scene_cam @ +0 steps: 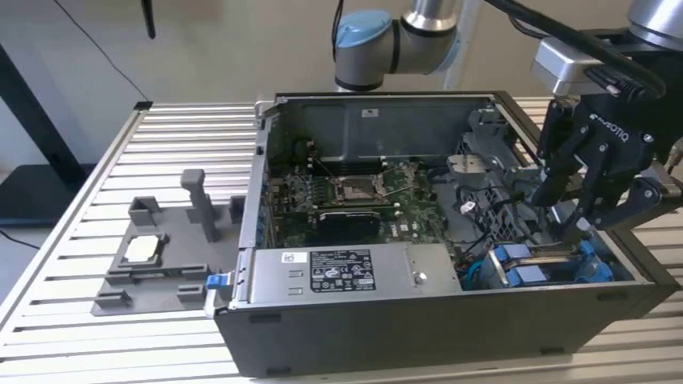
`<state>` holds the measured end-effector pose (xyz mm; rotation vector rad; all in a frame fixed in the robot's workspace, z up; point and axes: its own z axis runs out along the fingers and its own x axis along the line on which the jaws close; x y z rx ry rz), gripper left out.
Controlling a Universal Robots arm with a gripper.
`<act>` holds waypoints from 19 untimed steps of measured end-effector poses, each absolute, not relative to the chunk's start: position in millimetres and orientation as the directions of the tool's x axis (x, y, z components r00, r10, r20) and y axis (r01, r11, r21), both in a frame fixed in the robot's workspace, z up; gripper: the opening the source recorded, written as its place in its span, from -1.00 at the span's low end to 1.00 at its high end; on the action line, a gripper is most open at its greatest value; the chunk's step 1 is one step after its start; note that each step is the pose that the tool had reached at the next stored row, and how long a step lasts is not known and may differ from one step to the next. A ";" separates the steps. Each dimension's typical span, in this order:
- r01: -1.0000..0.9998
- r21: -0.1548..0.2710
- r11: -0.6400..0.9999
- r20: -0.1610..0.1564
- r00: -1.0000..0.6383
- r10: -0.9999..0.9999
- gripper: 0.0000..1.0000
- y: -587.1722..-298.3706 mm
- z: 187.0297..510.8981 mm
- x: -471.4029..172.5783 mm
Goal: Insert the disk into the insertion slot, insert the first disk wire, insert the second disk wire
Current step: 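Insert the disk into the insertion slot, then insert the first disk wire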
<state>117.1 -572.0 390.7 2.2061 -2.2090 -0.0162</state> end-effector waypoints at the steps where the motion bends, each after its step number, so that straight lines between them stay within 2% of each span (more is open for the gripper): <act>1: -1.000 0.006 0.001 0.007 -0.001 -1.000 0.06 -571.6 390.8 116.8; 7: -0.997 -0.078 0.001 0.007 -0.002 -1.000 0.06 -565.9 391.0 115.9; 19: -0.990 -0.141 0.001 0.007 -0.002 -1.000 0.06 -554.7 396.4 115.6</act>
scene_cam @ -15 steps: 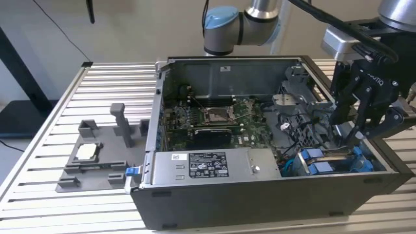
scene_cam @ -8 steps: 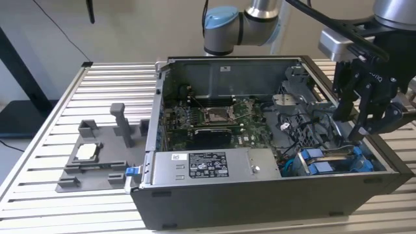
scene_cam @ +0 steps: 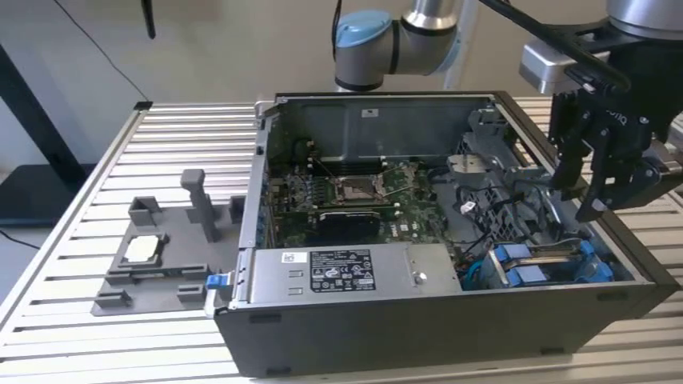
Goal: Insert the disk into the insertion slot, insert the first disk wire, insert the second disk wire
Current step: 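Insert the first disk wire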
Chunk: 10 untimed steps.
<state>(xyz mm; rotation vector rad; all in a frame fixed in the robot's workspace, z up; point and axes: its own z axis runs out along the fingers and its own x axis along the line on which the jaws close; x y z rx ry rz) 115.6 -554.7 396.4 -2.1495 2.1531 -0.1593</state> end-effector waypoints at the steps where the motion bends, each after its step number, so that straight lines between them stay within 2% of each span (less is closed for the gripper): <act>1: -0.990 -0.141 0.001 0.006 -0.002 -1.000 0.06 -554.0 398.4 115.6; 10: -0.990 -0.144 0.001 0.006 -0.002 -1.000 0.06 -546.2 398.7 117.1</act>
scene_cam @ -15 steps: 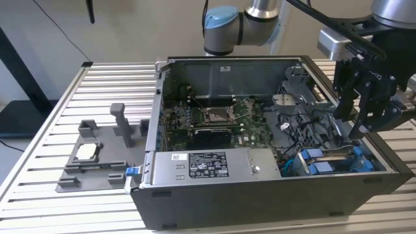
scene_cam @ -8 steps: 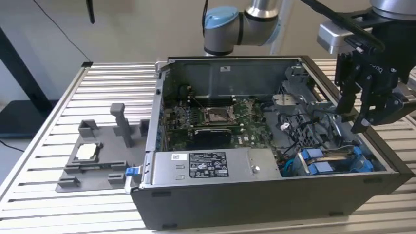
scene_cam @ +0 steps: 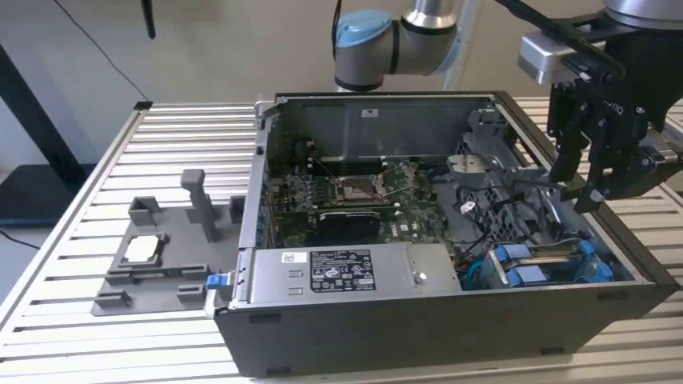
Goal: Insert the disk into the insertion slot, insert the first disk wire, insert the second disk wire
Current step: 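Insert the first disk wire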
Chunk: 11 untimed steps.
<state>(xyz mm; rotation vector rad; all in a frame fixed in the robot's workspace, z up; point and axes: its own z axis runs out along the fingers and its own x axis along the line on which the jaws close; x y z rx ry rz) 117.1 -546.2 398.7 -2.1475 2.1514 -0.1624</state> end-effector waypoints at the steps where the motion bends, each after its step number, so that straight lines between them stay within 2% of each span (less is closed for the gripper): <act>1: -0.990 -0.144 0.001 0.006 -0.002 -1.000 0.06 -546.0 398.5 117.9; 11: -0.990 -0.144 0.001 0.005 -0.002 -1.000 0.06 -542.8 393.6 127.4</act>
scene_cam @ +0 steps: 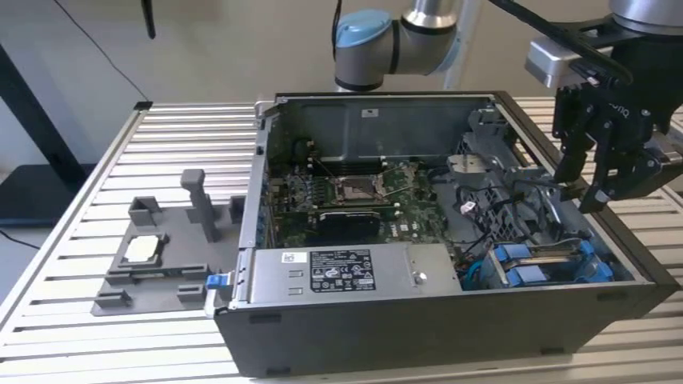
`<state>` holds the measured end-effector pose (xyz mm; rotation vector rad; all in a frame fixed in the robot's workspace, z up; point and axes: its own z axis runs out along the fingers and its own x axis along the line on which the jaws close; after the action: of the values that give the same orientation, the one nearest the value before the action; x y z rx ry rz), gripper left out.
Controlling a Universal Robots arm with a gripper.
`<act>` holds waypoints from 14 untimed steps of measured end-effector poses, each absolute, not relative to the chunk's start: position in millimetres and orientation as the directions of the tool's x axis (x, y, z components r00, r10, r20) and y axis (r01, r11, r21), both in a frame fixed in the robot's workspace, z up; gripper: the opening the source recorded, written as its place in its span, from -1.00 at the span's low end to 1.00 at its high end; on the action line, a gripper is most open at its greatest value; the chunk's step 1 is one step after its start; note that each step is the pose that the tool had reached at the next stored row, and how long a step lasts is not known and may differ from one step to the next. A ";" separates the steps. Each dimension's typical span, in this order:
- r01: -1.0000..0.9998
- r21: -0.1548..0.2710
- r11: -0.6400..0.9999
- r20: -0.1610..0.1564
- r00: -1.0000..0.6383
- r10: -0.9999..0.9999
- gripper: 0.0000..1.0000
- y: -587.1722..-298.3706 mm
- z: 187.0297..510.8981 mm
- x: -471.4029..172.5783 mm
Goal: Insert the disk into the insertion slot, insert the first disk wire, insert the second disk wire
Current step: 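Insert the first disk wire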
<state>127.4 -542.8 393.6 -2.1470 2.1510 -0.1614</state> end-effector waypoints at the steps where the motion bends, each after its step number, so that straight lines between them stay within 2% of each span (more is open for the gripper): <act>1: -0.990 -0.144 0.001 0.006 -0.002 -1.000 0.06 -542.1 392.9 128.1; 12: -0.990 -0.144 0.001 0.005 -0.002 -1.000 0.06 -539.9 390.9 129.4; 14: -0.990 -0.144 0.001 0.005 -0.002 -1.000 -0.12 -539.9 390.9 129.4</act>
<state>129.4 -539.9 390.9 -2.1467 2.1506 -0.1619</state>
